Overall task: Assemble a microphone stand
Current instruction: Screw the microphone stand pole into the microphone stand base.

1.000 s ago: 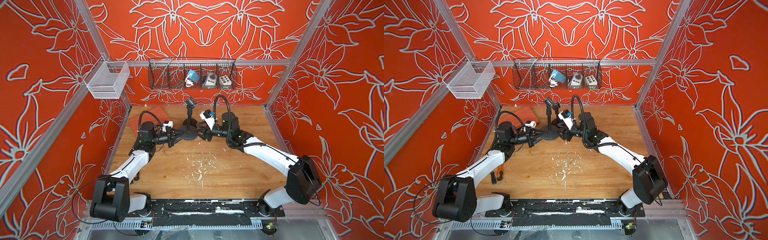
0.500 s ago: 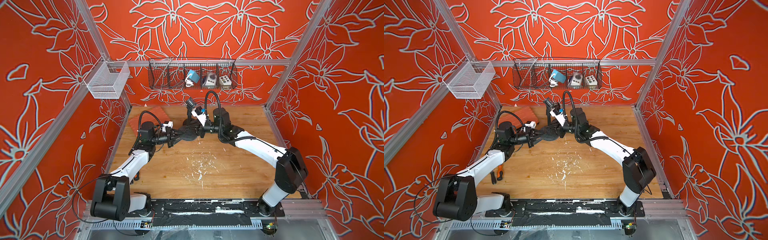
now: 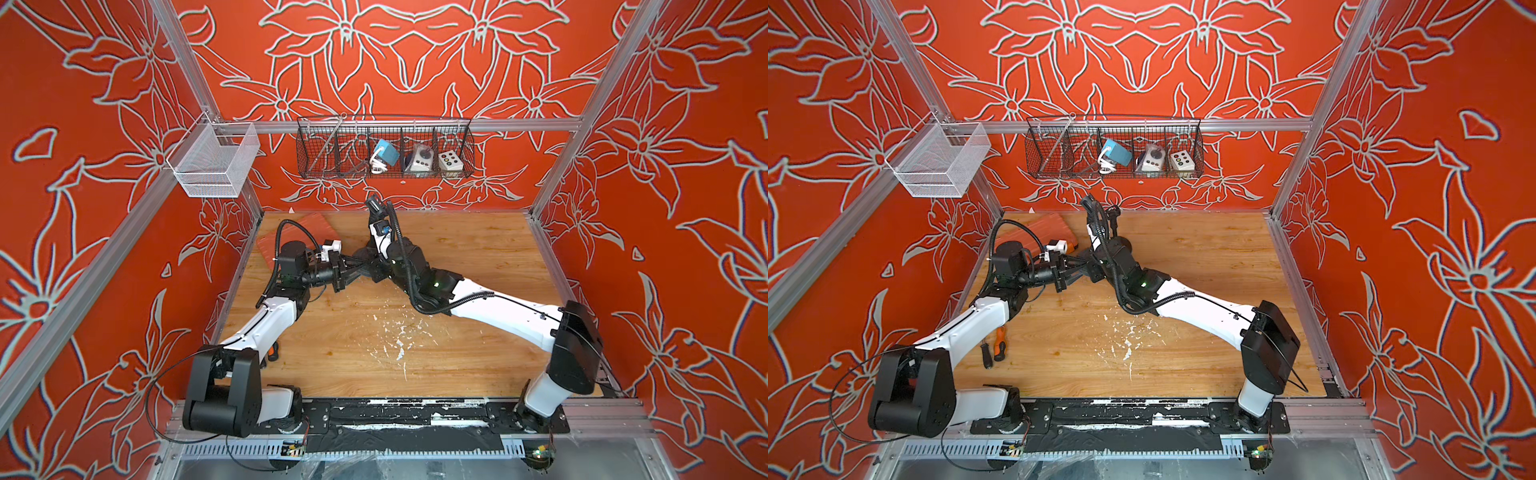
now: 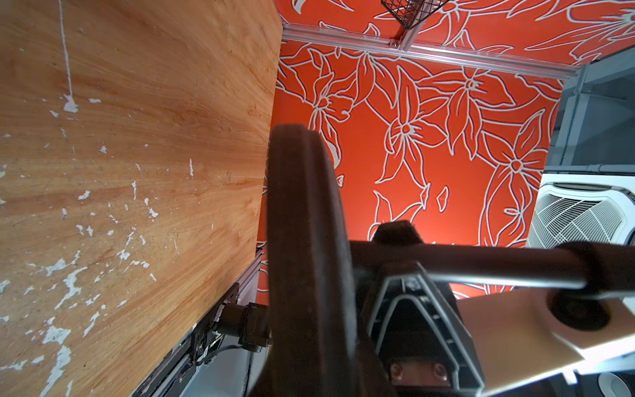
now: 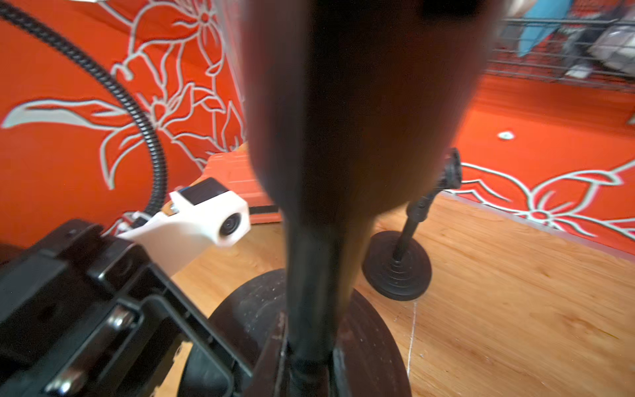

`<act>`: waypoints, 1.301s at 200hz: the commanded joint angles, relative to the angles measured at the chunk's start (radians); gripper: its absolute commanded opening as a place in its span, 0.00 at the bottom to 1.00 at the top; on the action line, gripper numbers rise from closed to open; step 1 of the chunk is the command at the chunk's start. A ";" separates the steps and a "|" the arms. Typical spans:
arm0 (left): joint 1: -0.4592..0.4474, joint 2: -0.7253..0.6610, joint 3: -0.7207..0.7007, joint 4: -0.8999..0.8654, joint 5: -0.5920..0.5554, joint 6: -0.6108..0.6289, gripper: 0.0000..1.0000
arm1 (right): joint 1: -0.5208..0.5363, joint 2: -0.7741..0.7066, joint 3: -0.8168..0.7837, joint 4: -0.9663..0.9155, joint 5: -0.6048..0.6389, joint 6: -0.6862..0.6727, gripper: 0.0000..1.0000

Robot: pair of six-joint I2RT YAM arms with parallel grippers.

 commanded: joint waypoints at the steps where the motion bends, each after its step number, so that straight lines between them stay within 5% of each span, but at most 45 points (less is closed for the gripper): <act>1: -0.012 -0.022 0.046 0.073 0.005 -0.012 0.00 | 0.010 0.019 0.003 -0.082 0.037 -0.058 0.24; 16: -0.010 -0.009 0.049 0.072 0.008 -0.014 0.00 | -0.007 -0.023 -0.033 -0.043 -0.089 -0.080 0.57; 42: -0.003 0.009 0.052 0.076 0.010 -0.013 0.00 | -0.078 -0.111 -0.143 0.070 -0.370 -0.061 0.74; 104: 0.001 0.027 0.064 0.082 0.072 0.001 0.00 | -0.332 -0.213 -0.288 0.241 -0.972 -0.118 0.62; 159: 0.000 0.018 0.072 0.035 0.158 0.059 0.00 | -0.366 -0.166 -0.218 0.162 -1.083 -0.268 0.58; 224: 0.000 0.022 0.116 -0.096 0.224 0.152 0.00 | -0.351 -0.058 -0.134 0.283 -1.126 -0.145 0.52; 260: 0.001 0.022 0.129 -0.114 0.224 0.162 0.00 | -0.336 -0.049 -0.139 0.337 -1.086 -0.108 0.37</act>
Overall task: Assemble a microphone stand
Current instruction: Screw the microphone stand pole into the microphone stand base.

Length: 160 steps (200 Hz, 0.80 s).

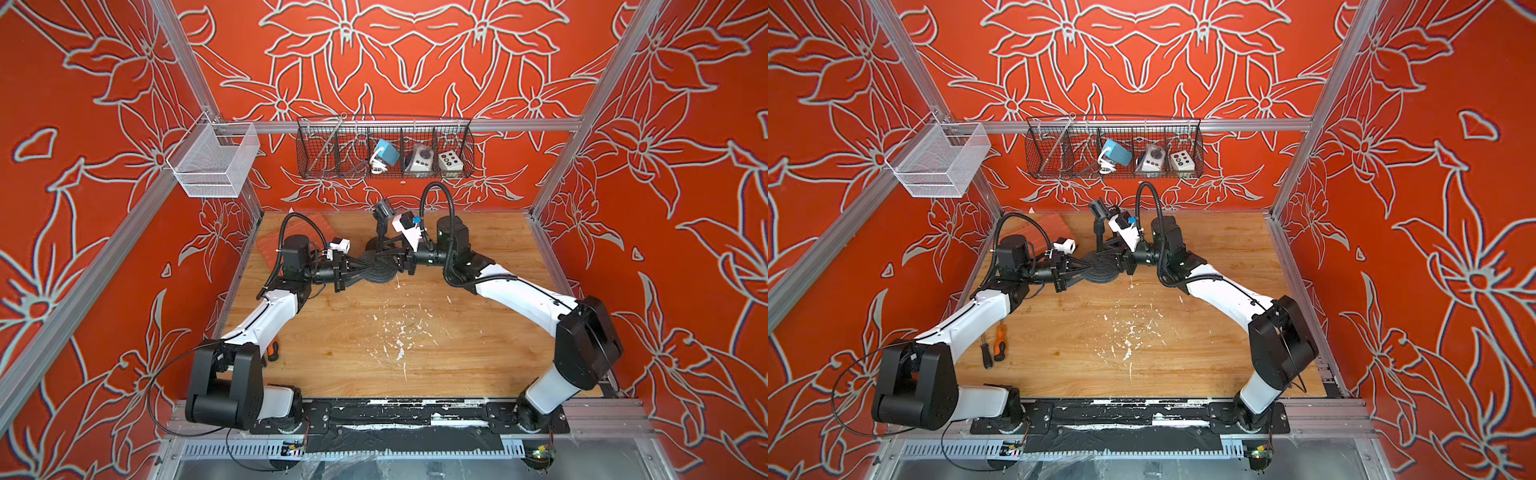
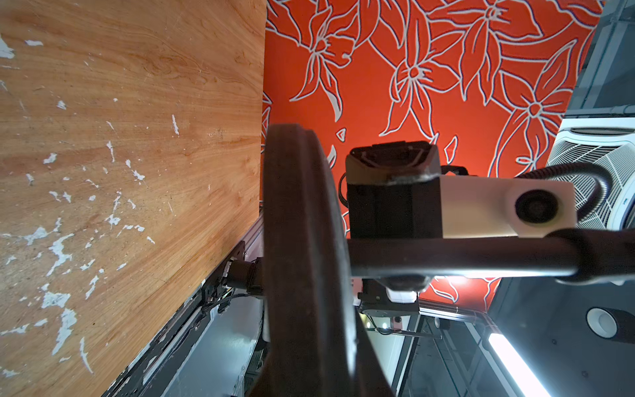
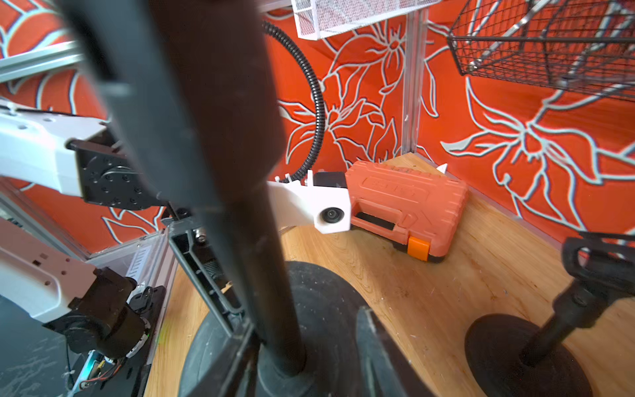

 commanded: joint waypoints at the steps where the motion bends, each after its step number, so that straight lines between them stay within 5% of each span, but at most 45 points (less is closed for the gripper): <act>1: 0.006 -0.014 0.047 0.025 0.052 0.035 0.00 | 0.016 0.005 0.026 0.076 0.014 0.033 0.36; 16: 0.005 -0.010 0.049 0.021 0.052 0.039 0.00 | 0.025 0.004 0.020 0.074 0.068 0.043 0.28; 38: 0.005 0.000 0.054 0.016 0.053 0.042 0.00 | 0.054 -0.010 0.014 0.035 0.206 0.039 0.01; 54: 0.005 0.000 0.056 0.024 0.044 0.037 0.00 | 0.095 -0.032 0.006 -0.011 0.355 0.027 0.00; 68: 0.005 -0.008 0.057 0.036 0.023 0.028 0.00 | 0.149 -0.051 -0.015 -0.032 0.570 0.043 0.00; 97: 0.005 -0.033 0.042 0.073 -0.054 -0.014 0.00 | 0.288 -0.034 0.044 -0.223 1.217 0.115 0.00; 113: 0.006 -0.043 0.025 0.132 -0.083 -0.064 0.00 | 0.345 0.005 0.108 -0.288 1.419 0.119 0.00; 146: 0.006 -0.069 -0.003 0.129 -0.147 -0.078 0.00 | 0.346 -0.013 0.084 -0.230 1.256 0.118 0.00; 160: 0.005 -0.078 -0.016 0.128 -0.175 -0.079 0.00 | 0.334 -0.030 0.089 -0.235 1.086 0.080 0.52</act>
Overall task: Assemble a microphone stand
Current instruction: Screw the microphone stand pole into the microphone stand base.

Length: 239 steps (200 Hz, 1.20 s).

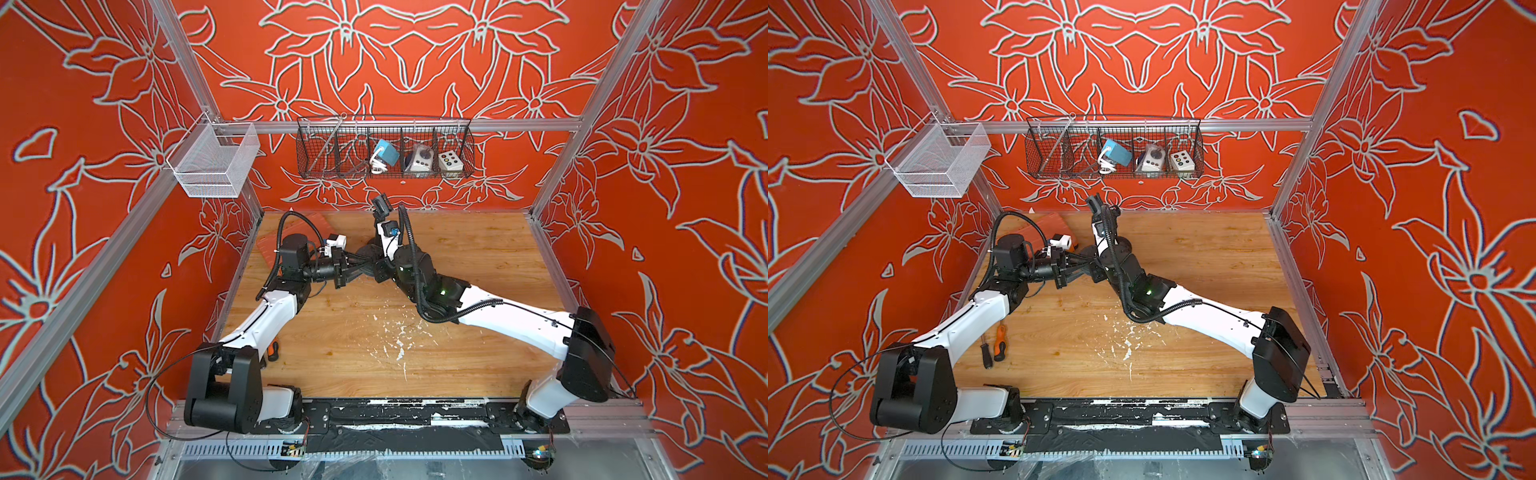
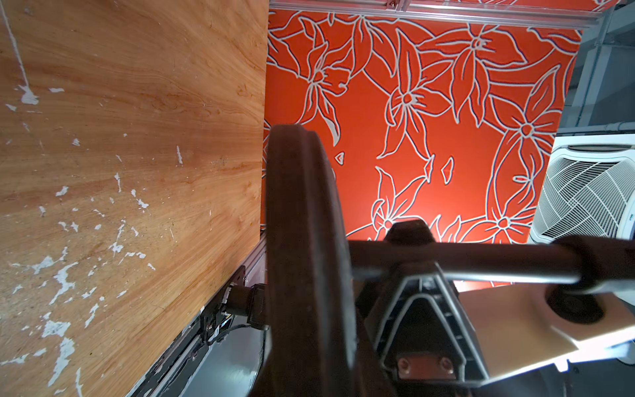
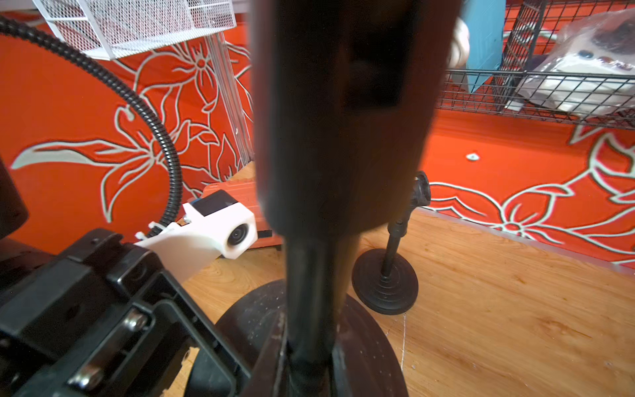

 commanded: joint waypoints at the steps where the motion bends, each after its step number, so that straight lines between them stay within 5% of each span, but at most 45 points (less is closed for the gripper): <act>1: 0.006 -0.054 -0.007 0.079 -0.069 -0.036 0.00 | -0.027 -0.010 0.011 -0.081 -0.082 -0.053 0.56; 9: 0.006 -0.058 -0.013 0.076 -0.086 -0.030 0.00 | -0.030 -0.030 0.003 -0.082 -0.144 -0.071 0.73; 19: 0.005 -0.065 -0.020 0.070 -0.107 -0.020 0.00 | -0.032 -0.068 -0.019 -0.080 -0.216 -0.102 0.79; 61: 0.008 -0.102 -0.049 0.000 -0.250 0.119 0.00 | -0.095 -0.276 -0.160 -0.186 -0.468 -0.242 0.82; 117: 0.008 -0.182 -0.020 -0.108 -0.445 0.539 0.00 | -0.353 -0.469 -0.388 -0.224 -0.369 -0.091 0.83; 177: -0.003 -0.239 -0.015 -0.171 -0.544 1.088 0.00 | -0.470 -0.499 -0.476 -0.203 -0.345 -0.019 0.84; 197: -0.002 -0.226 -0.005 -0.152 -0.556 1.039 0.00 | -0.496 -0.512 -0.497 -0.193 -0.368 0.002 0.84; 239: -0.003 -0.155 0.031 -0.167 -0.531 0.701 0.00 | -0.535 -0.545 -0.522 -0.210 -0.418 0.006 0.84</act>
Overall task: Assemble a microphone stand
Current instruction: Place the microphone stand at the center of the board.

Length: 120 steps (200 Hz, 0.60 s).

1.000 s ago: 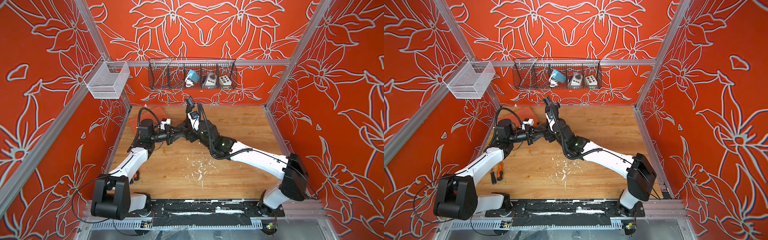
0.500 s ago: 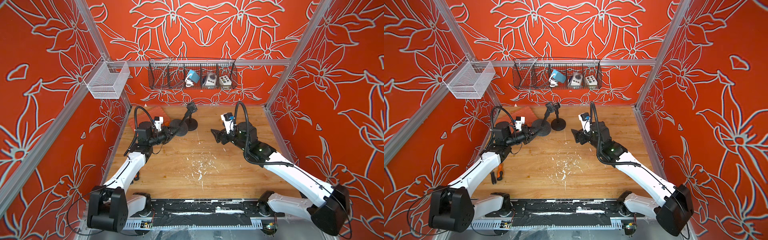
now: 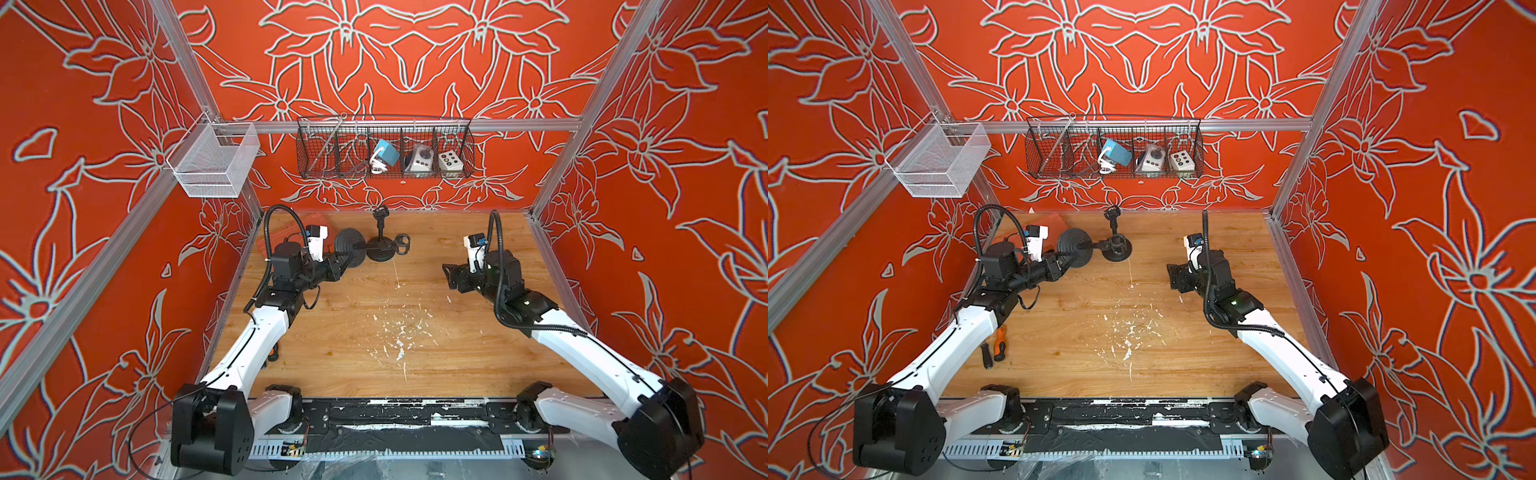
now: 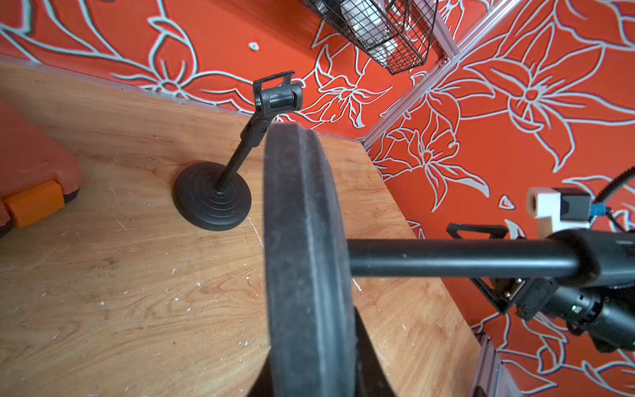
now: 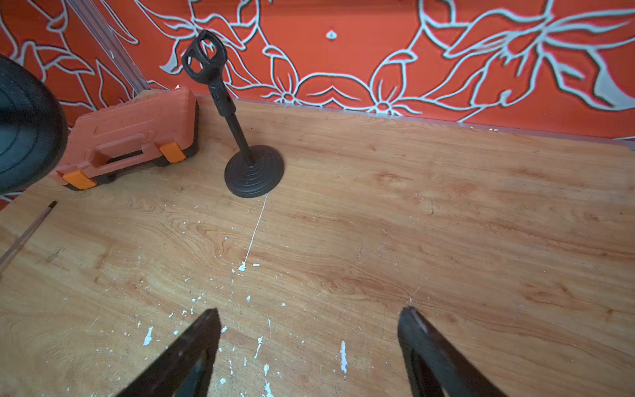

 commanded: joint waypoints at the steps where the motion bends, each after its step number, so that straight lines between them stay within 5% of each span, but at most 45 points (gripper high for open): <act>1: -0.005 0.010 0.039 0.059 0.003 -0.201 0.00 | -0.020 -0.032 -0.020 0.010 -0.047 0.027 0.84; 21: -0.005 -0.017 -0.036 0.071 -0.049 -0.435 0.00 | -0.033 -0.042 -0.029 0.003 -0.078 0.032 0.84; 42: -0.005 -0.061 -0.131 0.077 -0.071 -0.538 0.00 | -0.044 -0.042 -0.040 0.004 -0.094 0.029 0.84; 120: -0.007 -0.103 -0.307 0.115 -0.158 -0.516 0.00 | -0.057 0.029 -0.060 0.071 -0.113 0.032 0.84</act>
